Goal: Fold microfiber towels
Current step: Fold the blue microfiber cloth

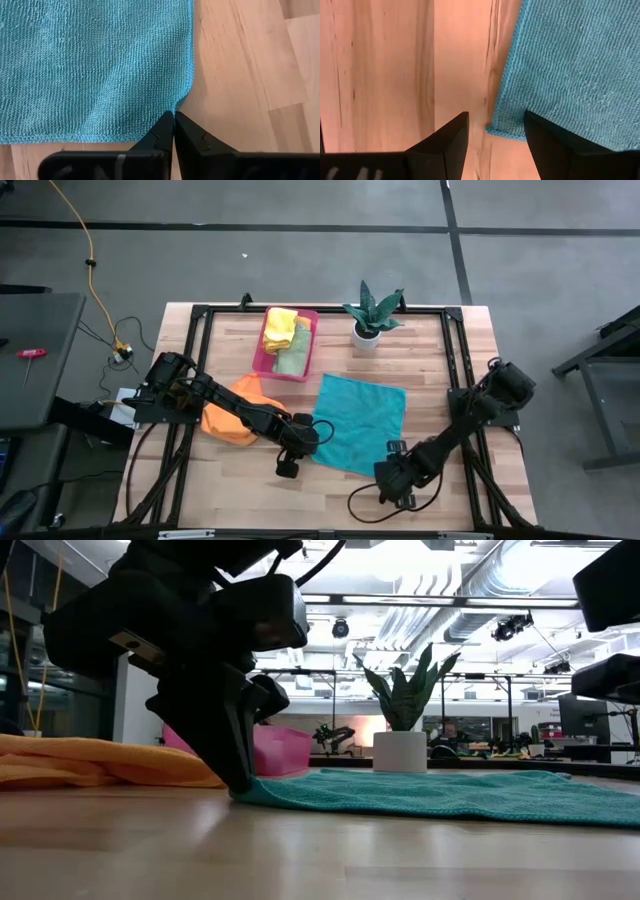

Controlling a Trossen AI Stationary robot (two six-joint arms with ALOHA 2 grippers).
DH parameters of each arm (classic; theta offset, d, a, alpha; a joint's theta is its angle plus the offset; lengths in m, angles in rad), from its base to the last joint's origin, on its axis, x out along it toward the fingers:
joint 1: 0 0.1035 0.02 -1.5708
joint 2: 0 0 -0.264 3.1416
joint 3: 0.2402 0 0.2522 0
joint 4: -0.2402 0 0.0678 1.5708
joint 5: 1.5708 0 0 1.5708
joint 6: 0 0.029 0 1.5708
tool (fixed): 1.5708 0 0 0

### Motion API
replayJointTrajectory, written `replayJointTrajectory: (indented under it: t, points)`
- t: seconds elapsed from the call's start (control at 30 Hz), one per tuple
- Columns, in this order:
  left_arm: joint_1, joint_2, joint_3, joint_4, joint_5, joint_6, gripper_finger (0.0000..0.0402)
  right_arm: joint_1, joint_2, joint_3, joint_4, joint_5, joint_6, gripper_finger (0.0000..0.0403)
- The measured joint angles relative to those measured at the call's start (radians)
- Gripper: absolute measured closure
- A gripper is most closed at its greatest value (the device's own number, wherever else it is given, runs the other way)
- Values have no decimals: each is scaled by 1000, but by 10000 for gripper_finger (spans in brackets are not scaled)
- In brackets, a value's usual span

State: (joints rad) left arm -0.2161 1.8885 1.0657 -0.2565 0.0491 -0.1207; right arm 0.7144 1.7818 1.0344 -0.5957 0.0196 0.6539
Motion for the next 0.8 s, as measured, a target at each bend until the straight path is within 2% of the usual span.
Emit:
replayJointTrajectory:
  t: [0.2, 0.6, 0.8]
  points:
    - [0, 0, 0, 0, 0, -11, 401, 20, 13, -1, 0, 42, 0, 259]
    - [0, 0, 0, 0, 30, -45, 401, 40, 23, -1, -10, 55, 85, 392]
    - [2, 0, 0, -1, 34, -64, 401, 35, 20, -1, -15, 38, 99, 399]
